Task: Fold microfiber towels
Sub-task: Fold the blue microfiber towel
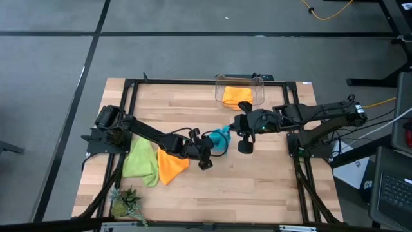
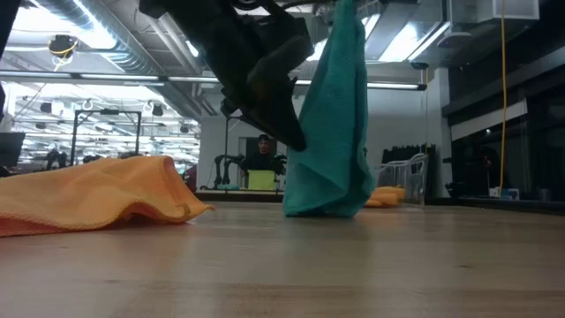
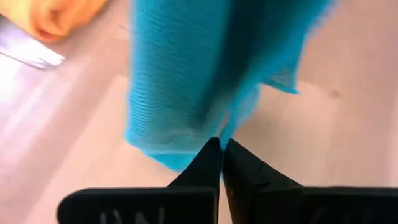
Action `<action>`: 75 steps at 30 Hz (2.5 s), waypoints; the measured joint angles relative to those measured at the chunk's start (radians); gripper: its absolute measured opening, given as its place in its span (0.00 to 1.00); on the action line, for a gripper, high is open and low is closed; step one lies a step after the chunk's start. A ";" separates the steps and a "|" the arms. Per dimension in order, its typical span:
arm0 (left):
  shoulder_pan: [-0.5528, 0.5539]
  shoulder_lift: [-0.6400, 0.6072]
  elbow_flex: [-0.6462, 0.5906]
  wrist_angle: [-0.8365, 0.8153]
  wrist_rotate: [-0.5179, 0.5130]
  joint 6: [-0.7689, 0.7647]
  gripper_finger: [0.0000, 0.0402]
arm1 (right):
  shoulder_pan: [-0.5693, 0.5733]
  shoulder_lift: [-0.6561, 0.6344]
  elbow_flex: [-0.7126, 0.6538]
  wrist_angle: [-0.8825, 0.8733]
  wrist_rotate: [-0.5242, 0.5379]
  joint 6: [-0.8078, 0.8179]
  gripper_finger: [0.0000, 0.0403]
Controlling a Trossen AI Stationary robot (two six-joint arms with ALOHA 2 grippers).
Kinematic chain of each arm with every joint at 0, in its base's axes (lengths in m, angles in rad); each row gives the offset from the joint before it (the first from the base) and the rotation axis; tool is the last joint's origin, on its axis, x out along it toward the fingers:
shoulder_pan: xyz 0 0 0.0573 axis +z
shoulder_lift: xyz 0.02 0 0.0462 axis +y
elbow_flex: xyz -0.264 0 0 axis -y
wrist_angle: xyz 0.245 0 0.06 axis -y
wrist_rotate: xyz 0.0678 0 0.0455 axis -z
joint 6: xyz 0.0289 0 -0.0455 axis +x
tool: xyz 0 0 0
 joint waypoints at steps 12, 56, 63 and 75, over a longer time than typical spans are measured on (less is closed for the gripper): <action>-0.039 -0.082 0.000 -0.172 -0.100 -0.003 0.00 | 0.000 0.000 0.000 -0.257 0.002 0.096 0.02; -0.246 -0.512 0.143 -0.147 0.152 0.012 0.00 | 0.325 -0.001 0.334 -0.598 -0.305 0.601 0.01; -0.222 -0.488 0.144 -0.267 0.163 -0.121 0.00 | 0.326 0.002 0.206 -0.602 -0.218 0.600 0.01; 0.034 -0.179 0.143 -0.418 0.163 0.003 0.00 | 0.126 0.004 -0.240 -0.484 0.145 0.603 0.01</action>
